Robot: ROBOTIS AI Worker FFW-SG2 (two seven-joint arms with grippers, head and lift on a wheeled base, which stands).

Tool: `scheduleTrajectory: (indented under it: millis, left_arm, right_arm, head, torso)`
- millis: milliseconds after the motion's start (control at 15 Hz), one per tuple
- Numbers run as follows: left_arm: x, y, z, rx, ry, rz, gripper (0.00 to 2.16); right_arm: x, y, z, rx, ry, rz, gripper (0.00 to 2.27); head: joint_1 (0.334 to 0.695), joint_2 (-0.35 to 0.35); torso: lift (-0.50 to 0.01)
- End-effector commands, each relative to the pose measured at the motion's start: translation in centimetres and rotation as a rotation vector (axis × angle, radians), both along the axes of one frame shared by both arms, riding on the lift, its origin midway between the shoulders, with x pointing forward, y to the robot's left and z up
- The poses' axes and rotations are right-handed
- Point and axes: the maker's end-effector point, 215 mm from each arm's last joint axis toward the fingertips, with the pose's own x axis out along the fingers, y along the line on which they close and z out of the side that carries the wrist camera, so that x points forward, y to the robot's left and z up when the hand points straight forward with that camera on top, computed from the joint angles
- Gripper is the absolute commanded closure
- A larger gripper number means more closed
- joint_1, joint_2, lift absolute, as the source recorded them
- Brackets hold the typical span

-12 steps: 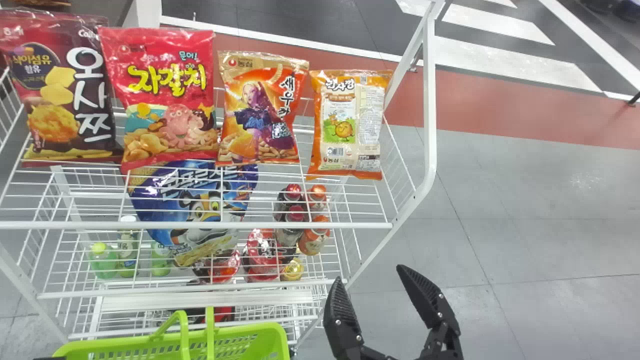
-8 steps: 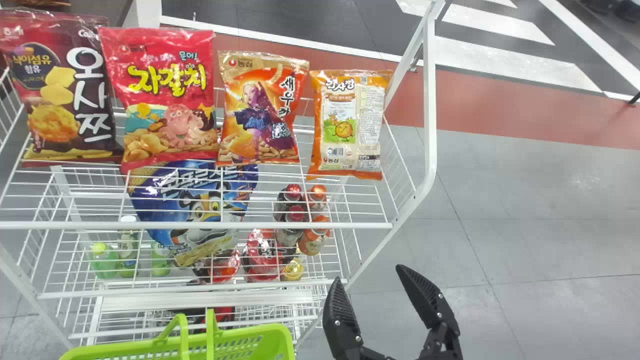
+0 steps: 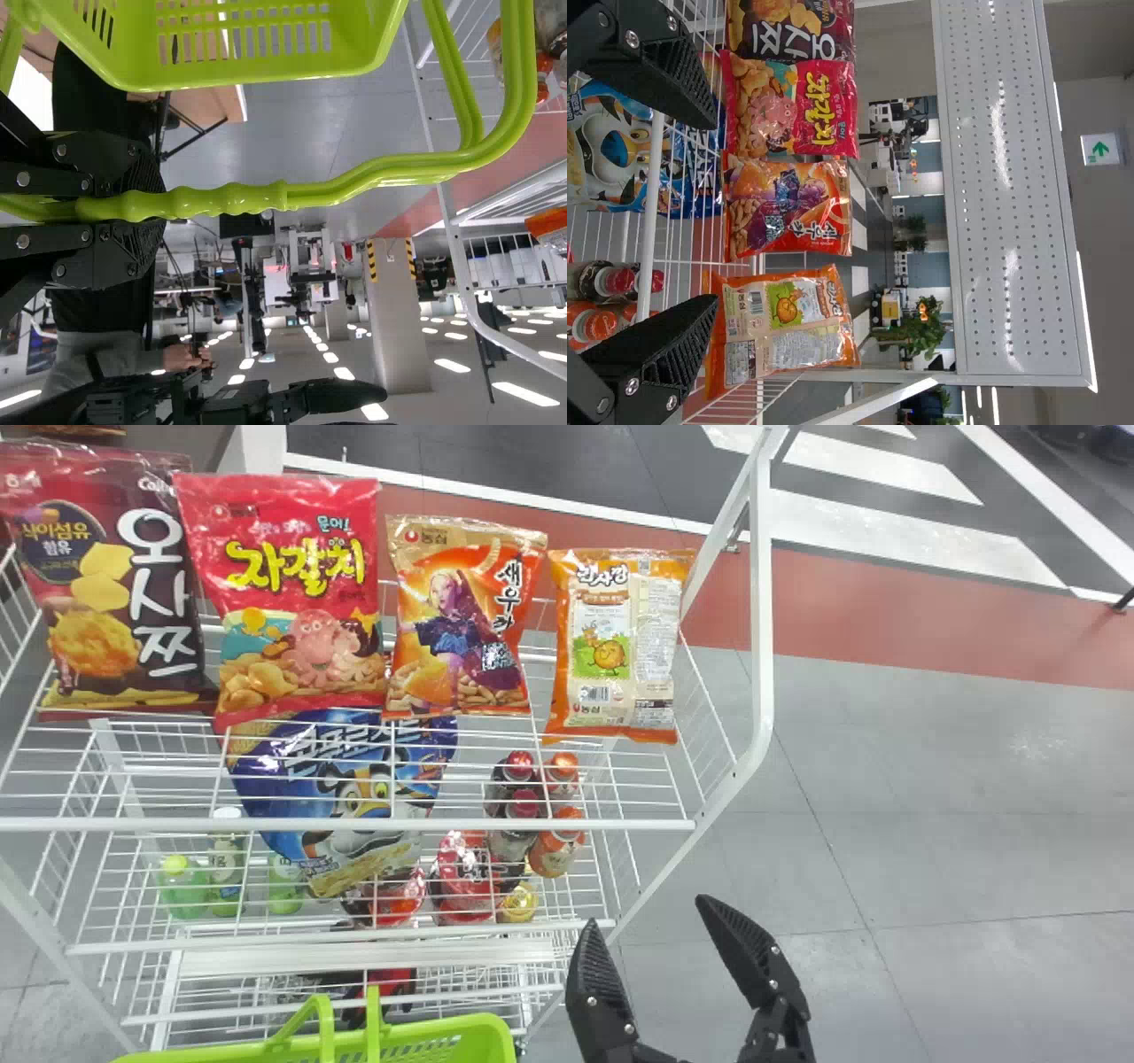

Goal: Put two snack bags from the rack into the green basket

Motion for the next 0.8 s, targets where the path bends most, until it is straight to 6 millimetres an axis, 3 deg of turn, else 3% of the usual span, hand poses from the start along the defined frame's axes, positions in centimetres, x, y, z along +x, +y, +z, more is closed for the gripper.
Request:
scheduleTrajectory:
  millis: [0, 67, 333, 400, 733]
  left_arm:
    - [-0.2, -0.1, 0.2, -0.001, -0.002, -0.004, 2.11]
    - [-0.5, -0.4, 0.3, -0.006, 0.001, -0.008, 2.11]
    - [-0.8, -0.7, 0.1, 0.006, 0.002, -0.014, 2.11]
    - [-0.8, -0.8, 0.0, 0.013, 0.0, -0.018, 2.11]
    - [-1.3, -1.9, -0.6, 0.046, -0.006, -0.07, 2.11]
  right_arm:
    - [1.1, 0.4, 0.0, 0.004, -0.025, 0.006, 0.13]
    - [2.2, 0.7, -0.1, 0.0, -0.031, 0.011, 0.13]
    - [7.8, 3.2, -4.6, -0.056, 0.12, 0.052, 0.13]
    - [9.3, 3.7, -4.9, -0.054, 0.134, 0.047, 0.13]
    - [16.3, 6.2, -3.3, -0.021, 0.049, 0.064, 0.13]
  head:
    - [0.695, -0.35]
    - [0.695, -0.35]
    - [0.695, -0.35]
    - [0.695, -0.35]
    - [0.695, -0.35]
  torso:
    - [-0.007]
    - [-0.007]
    - [-0.007]
    - [-0.007]
    - [-0.007]
